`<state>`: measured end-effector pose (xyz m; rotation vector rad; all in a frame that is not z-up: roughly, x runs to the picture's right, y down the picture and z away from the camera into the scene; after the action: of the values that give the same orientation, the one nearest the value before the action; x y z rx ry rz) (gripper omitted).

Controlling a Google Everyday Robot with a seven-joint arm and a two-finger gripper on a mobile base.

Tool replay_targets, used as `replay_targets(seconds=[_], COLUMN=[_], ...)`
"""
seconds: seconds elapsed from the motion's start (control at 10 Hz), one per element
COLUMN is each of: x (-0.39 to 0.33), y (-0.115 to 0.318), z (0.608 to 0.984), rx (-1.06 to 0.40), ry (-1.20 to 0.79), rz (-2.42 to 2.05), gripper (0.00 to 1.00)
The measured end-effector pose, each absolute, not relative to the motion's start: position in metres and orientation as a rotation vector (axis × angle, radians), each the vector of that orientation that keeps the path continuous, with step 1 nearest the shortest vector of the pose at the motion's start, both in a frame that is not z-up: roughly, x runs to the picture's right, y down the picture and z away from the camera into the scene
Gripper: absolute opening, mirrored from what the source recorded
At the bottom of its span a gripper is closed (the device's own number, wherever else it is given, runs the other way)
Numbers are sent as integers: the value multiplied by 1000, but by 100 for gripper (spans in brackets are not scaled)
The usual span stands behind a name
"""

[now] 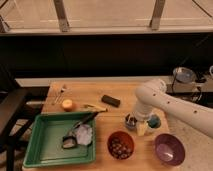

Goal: Stack cups into tray

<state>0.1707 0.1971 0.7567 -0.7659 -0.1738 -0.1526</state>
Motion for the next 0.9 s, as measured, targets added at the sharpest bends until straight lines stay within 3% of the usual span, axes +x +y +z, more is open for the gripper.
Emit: replay_targets(seconds=[0.4,0.5,0.9], x=[165,163,158], y=[209,211,207], z=[784,790,788], rx=[-805,-812,-795], ry=[-195,-196,-166], rz=[-145,-147,-155], gripper=[64,58,16])
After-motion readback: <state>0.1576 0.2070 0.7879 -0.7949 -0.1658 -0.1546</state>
